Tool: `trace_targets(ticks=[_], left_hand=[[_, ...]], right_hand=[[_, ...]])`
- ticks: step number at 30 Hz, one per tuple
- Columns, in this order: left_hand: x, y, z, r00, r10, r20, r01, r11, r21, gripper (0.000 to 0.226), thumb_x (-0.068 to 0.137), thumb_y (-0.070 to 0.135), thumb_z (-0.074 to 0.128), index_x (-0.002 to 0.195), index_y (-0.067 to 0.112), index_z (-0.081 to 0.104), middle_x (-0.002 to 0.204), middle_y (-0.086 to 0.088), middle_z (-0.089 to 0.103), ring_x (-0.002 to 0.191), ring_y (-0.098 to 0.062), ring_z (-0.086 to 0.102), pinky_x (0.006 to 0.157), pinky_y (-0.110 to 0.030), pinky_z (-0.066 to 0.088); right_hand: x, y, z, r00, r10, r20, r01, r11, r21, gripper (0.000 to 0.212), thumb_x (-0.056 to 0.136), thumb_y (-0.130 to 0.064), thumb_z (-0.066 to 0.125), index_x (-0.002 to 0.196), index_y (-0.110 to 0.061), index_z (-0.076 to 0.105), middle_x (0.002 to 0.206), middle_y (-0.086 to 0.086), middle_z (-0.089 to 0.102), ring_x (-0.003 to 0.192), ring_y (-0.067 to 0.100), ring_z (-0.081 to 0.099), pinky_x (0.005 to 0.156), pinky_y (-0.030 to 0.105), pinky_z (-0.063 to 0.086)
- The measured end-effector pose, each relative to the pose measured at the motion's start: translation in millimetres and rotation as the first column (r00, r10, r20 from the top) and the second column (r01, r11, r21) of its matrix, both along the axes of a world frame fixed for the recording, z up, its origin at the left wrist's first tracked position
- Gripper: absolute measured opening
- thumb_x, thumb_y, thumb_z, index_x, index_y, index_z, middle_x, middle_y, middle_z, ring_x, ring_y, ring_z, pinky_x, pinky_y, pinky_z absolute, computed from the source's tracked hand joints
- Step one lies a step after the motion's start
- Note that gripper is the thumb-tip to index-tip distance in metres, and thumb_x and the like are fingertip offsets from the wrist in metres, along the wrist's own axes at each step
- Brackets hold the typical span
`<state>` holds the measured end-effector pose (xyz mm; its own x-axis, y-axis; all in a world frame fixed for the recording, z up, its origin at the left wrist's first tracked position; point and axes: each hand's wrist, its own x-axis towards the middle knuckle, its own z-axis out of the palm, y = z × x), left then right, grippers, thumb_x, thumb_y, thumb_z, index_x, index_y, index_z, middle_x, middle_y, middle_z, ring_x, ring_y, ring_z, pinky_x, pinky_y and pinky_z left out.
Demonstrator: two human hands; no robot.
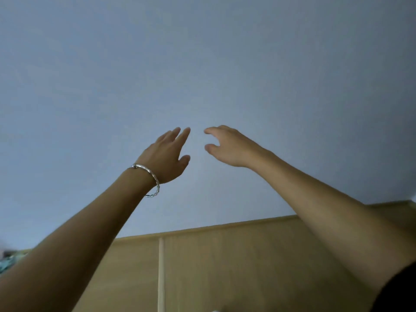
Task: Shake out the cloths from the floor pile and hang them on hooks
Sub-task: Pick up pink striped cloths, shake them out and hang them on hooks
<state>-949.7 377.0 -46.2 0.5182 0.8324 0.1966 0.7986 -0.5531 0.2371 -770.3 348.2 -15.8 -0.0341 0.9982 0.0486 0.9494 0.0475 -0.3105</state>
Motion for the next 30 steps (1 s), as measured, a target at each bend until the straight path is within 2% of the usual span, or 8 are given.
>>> trace_targets(ticks=[3, 7, 12, 19, 26, 30], left_hand=[[-20.2, 11.8, -31.0, 0.992, 0.122, -0.014, -0.123, 0.989, -0.082, 0.067, 0.096, 0.033, 0.044, 0.151, 0.022, 0.007, 0.158, -0.005, 0.013, 0.144, -0.022, 0.014, 0.110, -0.040, 0.028], [-15.8, 24.5, -71.6, 0.985, 0.163, -0.060, -0.171, 0.971, -0.165, 0.066, 0.096, 0.032, 0.045, 0.150, 0.022, 0.009, 0.156, -0.007, 0.016, 0.143, -0.024, 0.019, 0.105, -0.044, 0.034], [12.8, 60.4, -122.9, 0.972, 0.192, -0.137, -0.225, 0.930, -0.290, 0.066, 0.095, 0.032, 0.045, 0.150, 0.020, 0.011, 0.156, -0.008, 0.018, 0.143, -0.025, 0.020, 0.106, -0.047, 0.033], [49.3, 86.9, -159.6, 0.962, 0.209, -0.176, -0.264, 0.878, -0.398, 0.065, 0.096, 0.032, 0.045, 0.150, 0.022, 0.011, 0.156, -0.005, 0.018, 0.143, -0.024, 0.020, 0.107, -0.047, 0.034], [-21.8, 86.7, -160.1, 0.902, 0.385, -0.197, -0.432, 0.806, -0.405, 0.066, 0.094, 0.031, 0.048, 0.149, 0.018, 0.015, 0.149, -0.010, 0.030, 0.137, -0.028, 0.030, 0.105, -0.050, 0.037], [-71.9, 79.2, -152.5, 0.857, 0.486, -0.170, -0.511, 0.761, -0.400, 0.064, 0.094, 0.027, 0.049, 0.148, 0.015, 0.017, 0.147, -0.012, 0.035, 0.135, -0.030, 0.034, 0.106, -0.042, 0.034]], right_hand=[[-29.9, 34.1, -30.4, 0.991, 0.133, -0.006, -0.133, 0.987, -0.085, 0.051, 0.097, -0.035, 0.045, 0.145, -0.024, 0.035, 0.149, 0.000, 0.036, 0.132, 0.020, 0.042, 0.102, 0.035, 0.038], [-42.1, 65.7, -75.3, 0.973, 0.225, -0.057, -0.232, 0.959, -0.162, 0.051, 0.096, -0.032, 0.047, 0.145, -0.022, 0.036, 0.148, 0.002, 0.039, 0.131, 0.021, 0.042, 0.101, 0.035, 0.038], [-10.4, 99.7, -134.8, 0.965, 0.234, -0.117, -0.259, 0.918, -0.301, 0.052, 0.097, -0.032, 0.046, 0.146, -0.022, 0.034, 0.149, 0.002, 0.038, 0.131, 0.020, 0.043, 0.099, 0.034, 0.038], [29.4, 147.2, -184.0, 0.959, 0.243, -0.143, -0.281, 0.860, -0.426, 0.050, 0.097, -0.032, 0.045, 0.145, -0.022, 0.036, 0.148, 0.003, 0.041, 0.130, 0.020, 0.044, 0.098, 0.034, 0.039], [-53.5, 172.2, -183.8, 0.862, 0.450, -0.233, -0.507, 0.762, -0.402, 0.049, 0.097, -0.029, 0.046, 0.145, -0.020, 0.037, 0.147, 0.003, 0.041, 0.131, 0.020, 0.043, 0.098, 0.032, 0.037], [-112.7, 172.5, -176.2, 0.787, 0.565, -0.245, -0.615, 0.690, -0.383, 0.051, 0.096, -0.025, 0.046, 0.146, -0.020, 0.035, 0.147, 0.004, 0.041, 0.133, 0.019, 0.040, 0.098, 0.031, 0.036]])
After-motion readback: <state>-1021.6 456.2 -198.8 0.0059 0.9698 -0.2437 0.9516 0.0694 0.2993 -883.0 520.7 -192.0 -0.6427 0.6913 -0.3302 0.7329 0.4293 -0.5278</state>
